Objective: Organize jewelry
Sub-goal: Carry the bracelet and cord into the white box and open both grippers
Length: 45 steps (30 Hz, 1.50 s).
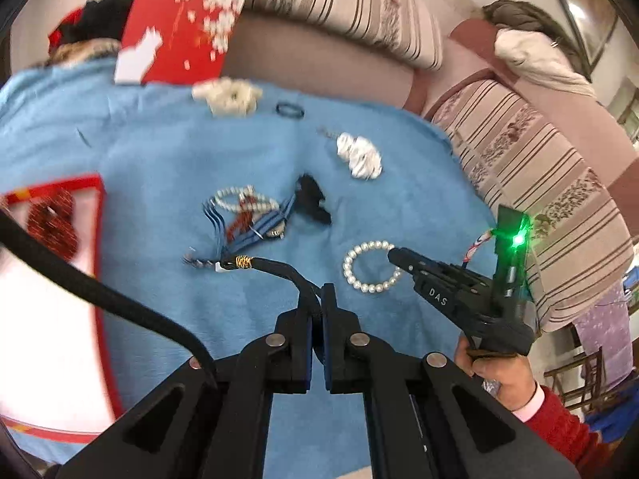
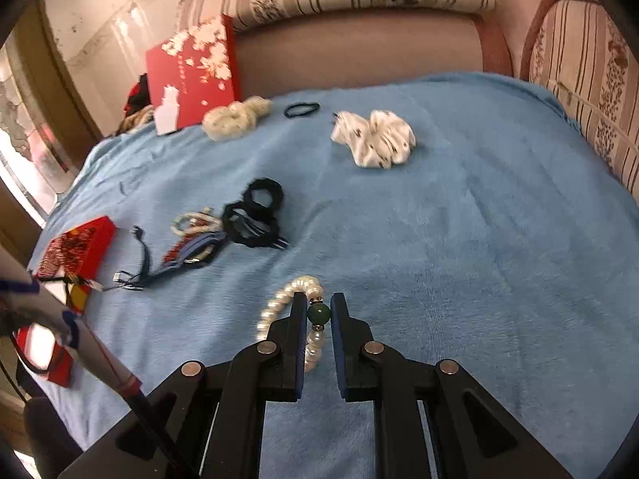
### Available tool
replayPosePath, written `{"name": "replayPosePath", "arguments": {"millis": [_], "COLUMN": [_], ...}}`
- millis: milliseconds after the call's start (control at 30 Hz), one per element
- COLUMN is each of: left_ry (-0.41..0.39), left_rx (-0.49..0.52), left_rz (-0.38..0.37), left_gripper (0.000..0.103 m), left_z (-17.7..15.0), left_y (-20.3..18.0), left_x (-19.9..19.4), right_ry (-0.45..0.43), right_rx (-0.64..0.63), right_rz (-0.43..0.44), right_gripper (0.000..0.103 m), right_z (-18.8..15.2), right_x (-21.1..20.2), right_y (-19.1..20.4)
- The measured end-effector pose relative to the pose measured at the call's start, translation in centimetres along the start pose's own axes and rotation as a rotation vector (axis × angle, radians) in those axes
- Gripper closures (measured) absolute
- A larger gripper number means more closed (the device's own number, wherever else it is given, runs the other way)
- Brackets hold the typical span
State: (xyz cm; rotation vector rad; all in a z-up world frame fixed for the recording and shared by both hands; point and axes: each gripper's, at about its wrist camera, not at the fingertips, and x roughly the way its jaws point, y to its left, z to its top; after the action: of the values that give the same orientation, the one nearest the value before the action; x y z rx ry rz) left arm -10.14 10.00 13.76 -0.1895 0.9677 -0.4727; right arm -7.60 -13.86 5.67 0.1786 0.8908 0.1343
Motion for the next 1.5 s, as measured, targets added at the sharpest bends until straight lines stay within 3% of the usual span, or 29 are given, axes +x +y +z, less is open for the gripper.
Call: {"name": "replayPosePath", "arguments": {"millis": [367,600,733,933,1167,1333,1500], "left_ry": [-0.093,-0.121,-0.13,-0.102,-0.035,-0.011,-0.007], "left_rx": [0.001,-0.084,-0.116,-0.224,-0.331,-0.384,-0.394], "left_rz": [0.048,0.149,0.229,0.318,0.403,0.407,0.388], "left_gripper": [0.1,0.1,0.1,0.1,0.1,0.1,0.1], "left_z": [-0.3,-1.1,-1.6,-2.4,-3.4,-4.1,-4.8], "left_y": [1.9,8.2,12.1,19.8,27.4,30.2,31.2], "left_x": [-7.2,-10.8,-13.0,-13.4,-11.2,-10.1,-9.7], "right_ry": [-0.064,-0.07,-0.062,-0.018,0.057,0.132,0.181], "right_rx": [-0.048,-0.063,-0.102,-0.19,-0.337,-0.389,-0.383], "right_rz": [0.026,0.073,0.118,0.205,0.307,0.402,0.424], "right_gripper": [0.09,0.09,0.09,0.09,0.09,0.09,0.09], "right_z": [0.5,1.0,1.8,2.8,3.0,2.2,1.0], "right_x": [-4.8,-6.3,-6.4,-5.0,-2.2,1.0,4.8], "right_y": [2.4,4.6,7.8,15.2,27.2,35.0,38.2]}}
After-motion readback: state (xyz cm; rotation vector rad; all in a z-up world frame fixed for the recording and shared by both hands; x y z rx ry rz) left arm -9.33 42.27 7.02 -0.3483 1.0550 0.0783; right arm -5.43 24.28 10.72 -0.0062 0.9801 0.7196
